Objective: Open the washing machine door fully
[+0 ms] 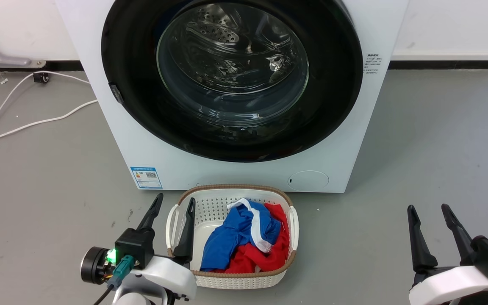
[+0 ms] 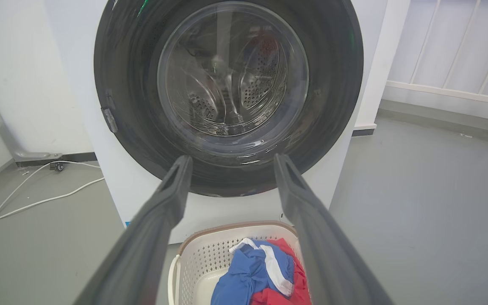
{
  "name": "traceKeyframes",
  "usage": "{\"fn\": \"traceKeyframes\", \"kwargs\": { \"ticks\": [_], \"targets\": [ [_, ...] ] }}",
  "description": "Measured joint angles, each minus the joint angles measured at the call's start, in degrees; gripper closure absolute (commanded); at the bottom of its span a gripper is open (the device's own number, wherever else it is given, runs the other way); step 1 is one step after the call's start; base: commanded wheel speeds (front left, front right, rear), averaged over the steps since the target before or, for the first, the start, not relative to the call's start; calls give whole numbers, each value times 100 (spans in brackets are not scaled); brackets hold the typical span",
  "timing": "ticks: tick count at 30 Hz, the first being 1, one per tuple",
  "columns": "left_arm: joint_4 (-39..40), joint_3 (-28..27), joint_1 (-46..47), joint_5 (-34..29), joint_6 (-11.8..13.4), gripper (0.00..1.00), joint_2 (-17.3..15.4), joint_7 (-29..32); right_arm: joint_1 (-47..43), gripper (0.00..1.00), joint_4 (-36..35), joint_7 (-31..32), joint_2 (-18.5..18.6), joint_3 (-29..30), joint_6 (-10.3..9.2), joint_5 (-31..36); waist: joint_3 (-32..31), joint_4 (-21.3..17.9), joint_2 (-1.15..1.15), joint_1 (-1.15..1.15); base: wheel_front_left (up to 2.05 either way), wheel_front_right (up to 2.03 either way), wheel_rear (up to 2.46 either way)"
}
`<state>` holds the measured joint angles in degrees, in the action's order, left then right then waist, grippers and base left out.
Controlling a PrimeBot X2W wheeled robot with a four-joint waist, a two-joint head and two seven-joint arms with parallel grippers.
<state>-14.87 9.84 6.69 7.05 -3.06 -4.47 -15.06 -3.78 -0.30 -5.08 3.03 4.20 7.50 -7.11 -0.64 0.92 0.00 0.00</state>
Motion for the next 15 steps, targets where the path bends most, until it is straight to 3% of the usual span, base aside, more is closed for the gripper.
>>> {"fn": "traceKeyframes", "kwargs": {
  "ticks": [12, 13, 14, 15],
  "targets": [
    [-23, -64, 1, 69, 3, 0, 43, 0, 1, 0, 41, -26, 0, 19, 0, -47, 3, 5, 0, 0, 0, 0, 0],
    [-26, -65, 1, 69, 3, 0, 45, 0, 1, 20, 46, -26, 0, 26, -1, -75, 2, 6, 0, 0, 0, 0, 0],
    [-30, -68, 1, 70, 4, 0, 48, 0, 1, 57, 51, -27, 0, 37, -1, -118, 0, 7, 0, 0, 0, 0, 0],
    [-31, -70, 1, 71, 3, 0, 49, 0, 1, 83, 56, -26, 0, 51, -1, -165, 0, 8, 0, 0, 0, 0, 0]
  ]
}}
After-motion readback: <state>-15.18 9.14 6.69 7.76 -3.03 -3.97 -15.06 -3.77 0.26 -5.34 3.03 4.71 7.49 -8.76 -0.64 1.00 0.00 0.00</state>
